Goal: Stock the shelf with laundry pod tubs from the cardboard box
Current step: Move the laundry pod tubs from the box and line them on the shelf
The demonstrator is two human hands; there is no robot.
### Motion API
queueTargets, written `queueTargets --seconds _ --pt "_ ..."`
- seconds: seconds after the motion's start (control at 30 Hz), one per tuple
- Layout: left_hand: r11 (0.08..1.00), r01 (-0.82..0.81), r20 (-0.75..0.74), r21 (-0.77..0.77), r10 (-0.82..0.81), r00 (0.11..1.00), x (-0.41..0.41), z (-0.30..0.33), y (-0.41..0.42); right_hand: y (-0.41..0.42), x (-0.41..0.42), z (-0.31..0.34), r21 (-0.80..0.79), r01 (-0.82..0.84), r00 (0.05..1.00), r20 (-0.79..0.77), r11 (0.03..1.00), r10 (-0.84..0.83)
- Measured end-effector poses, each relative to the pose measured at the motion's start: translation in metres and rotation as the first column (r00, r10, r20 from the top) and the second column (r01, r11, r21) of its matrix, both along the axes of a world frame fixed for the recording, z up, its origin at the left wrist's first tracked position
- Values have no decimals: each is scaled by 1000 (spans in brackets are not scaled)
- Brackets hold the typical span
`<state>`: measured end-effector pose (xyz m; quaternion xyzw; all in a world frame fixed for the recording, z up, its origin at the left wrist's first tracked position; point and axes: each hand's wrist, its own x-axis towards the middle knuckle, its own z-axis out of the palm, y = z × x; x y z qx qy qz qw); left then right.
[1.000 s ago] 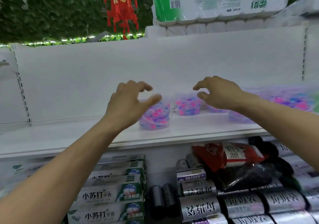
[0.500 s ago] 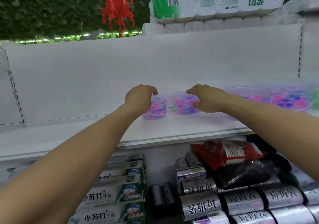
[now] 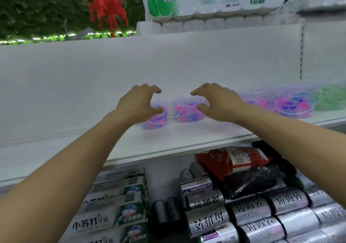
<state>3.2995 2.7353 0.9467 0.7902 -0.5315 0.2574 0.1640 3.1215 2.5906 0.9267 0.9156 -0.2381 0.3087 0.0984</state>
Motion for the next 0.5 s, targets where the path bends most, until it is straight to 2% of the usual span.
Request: queueTargets --seconds 0.13,0.23,0.37,0.5 --pt "957 141 64 -252 -129 990 -53 -20 24 18 -54 -11 -163 -42 959 269 986 85" --pt "896 244 103 -372 -221 970 -102 -42 32 19 -115 -28 -251 -19 924 367 968 113" --pt "824 355 20 -442 -386 922 -183 -75 19 13 -213 -54 -130 34 911 411 991 23" --pt "788 436 -101 -435 -524 846 -277 -112 -18 7 -320 -82 7 120 926 359 993 -115"
